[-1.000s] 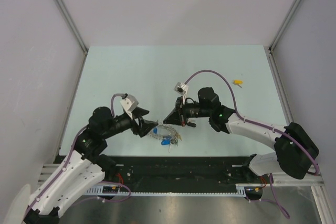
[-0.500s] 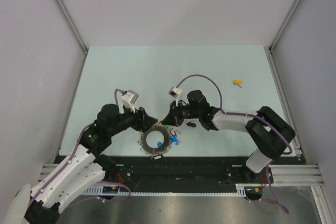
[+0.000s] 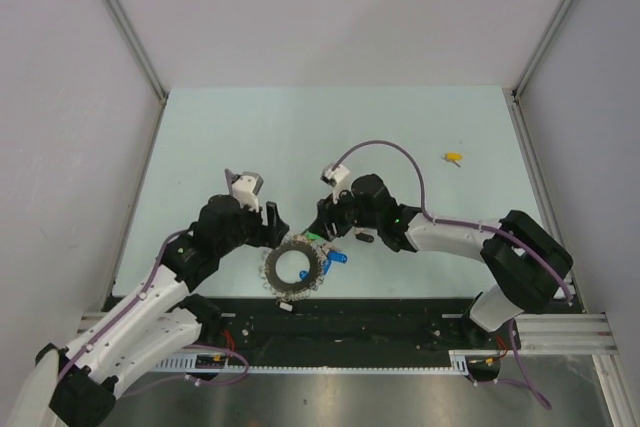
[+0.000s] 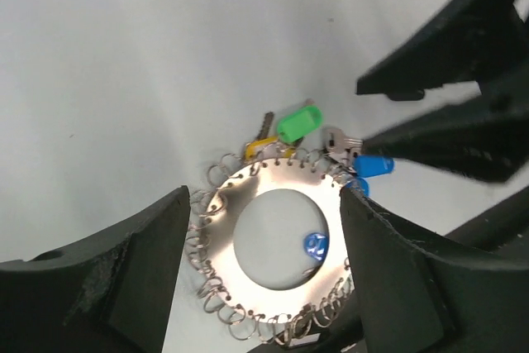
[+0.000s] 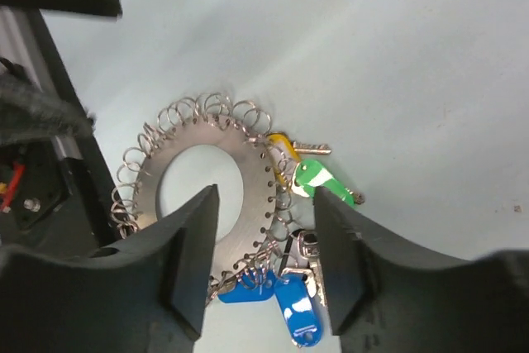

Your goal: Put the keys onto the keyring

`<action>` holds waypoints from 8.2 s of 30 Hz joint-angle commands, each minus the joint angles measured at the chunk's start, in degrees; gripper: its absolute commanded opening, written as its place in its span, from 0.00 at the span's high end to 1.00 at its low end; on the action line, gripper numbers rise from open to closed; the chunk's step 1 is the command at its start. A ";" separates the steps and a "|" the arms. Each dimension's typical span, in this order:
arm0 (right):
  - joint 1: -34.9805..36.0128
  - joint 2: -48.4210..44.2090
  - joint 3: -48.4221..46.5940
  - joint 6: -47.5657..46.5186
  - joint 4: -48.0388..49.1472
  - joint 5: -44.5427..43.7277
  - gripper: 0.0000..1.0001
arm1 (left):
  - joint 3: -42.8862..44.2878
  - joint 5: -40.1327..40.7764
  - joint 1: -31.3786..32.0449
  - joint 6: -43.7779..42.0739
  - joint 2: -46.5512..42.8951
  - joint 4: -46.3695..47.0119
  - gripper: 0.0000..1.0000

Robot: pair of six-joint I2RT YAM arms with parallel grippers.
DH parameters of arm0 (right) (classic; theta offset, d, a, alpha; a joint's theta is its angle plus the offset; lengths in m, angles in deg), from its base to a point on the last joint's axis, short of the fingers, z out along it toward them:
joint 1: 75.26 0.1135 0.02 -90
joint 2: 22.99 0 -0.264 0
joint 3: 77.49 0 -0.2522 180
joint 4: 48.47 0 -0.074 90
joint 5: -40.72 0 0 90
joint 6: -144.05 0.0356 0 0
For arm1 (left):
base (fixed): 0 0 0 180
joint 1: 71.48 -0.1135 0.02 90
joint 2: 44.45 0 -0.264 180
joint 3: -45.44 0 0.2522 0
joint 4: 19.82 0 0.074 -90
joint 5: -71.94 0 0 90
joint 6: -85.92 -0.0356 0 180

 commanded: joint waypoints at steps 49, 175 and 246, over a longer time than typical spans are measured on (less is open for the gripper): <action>0.66 0.84 -13.09 -6.83 -16.83 -18.90 0.29 | -0.96 -3.31 -13.13 -6.41 -4.46 2.84 0.08; -6.37 -11.84 -2.63 -12.80 17.13 22.76 0.55 | 2.73 -47.55 -9.97 -28.56 8.73 39.14 1.00; -6.73 -13.42 -8.25 -13.32 9.38 27.33 1.00 | 8.35 -59.23 -11.90 -31.29 7.68 27.27 0.37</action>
